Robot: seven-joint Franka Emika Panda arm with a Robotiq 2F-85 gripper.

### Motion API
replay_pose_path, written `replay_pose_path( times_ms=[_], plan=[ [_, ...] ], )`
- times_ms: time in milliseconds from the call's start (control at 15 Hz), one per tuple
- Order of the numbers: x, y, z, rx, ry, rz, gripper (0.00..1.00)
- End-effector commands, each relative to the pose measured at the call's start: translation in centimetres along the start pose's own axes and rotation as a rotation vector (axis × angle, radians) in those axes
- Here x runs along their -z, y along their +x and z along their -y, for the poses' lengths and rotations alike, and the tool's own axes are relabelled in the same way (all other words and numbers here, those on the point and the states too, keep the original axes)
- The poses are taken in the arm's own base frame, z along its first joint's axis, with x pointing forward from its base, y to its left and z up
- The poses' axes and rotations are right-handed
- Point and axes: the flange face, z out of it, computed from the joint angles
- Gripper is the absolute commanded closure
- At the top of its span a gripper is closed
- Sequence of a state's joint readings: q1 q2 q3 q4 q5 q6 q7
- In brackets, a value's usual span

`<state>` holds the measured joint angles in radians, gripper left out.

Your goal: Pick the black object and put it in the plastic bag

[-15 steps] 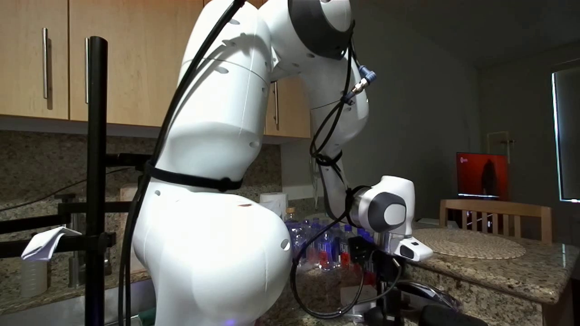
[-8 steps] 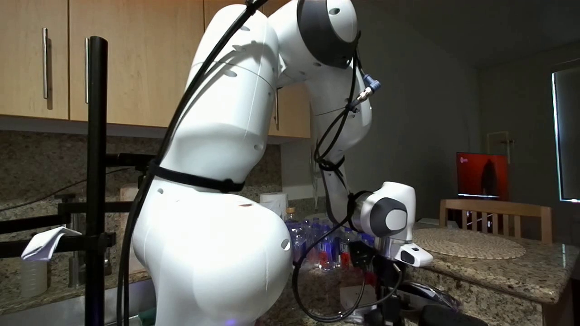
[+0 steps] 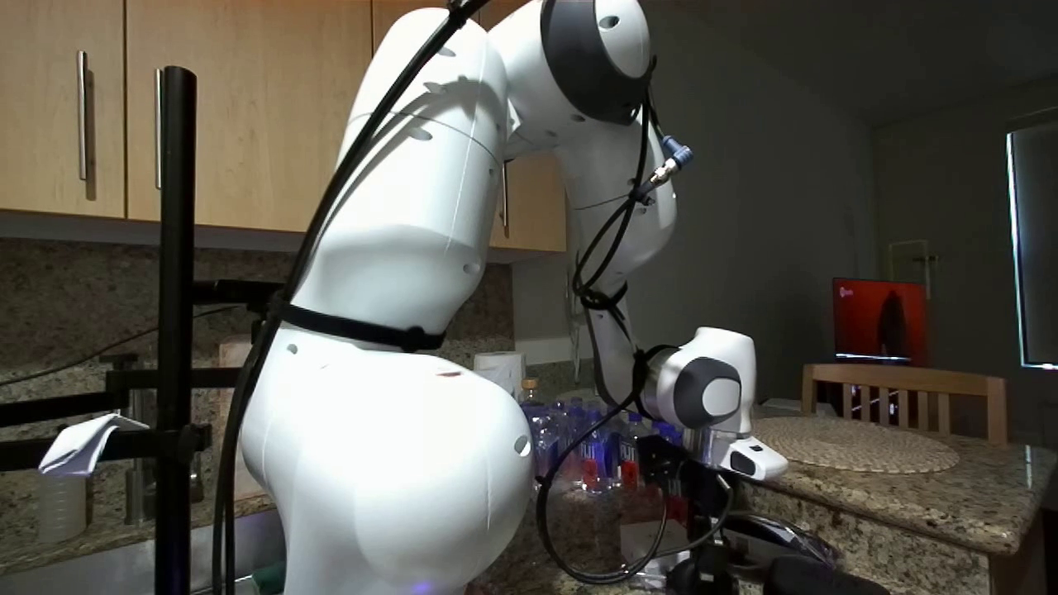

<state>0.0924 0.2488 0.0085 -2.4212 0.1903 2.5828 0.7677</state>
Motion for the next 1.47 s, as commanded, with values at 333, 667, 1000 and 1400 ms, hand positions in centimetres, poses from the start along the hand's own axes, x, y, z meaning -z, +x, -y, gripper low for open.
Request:
replay_pose_path(
  times_ms=[333,667,1000,1400],
  plan=[
    [3.6,0.8,0.2,-0.002,0.225,-0.222,0.91],
    [4.6,0.5,1.1,0.02,0.262,-0.252,0.91],
    [5.0,-0.6,2.0,0.036,0.27,-0.242,0.9],
    [5.9,0.2,1.7,0.018,0.259,-0.241,0.91]
  ],
)
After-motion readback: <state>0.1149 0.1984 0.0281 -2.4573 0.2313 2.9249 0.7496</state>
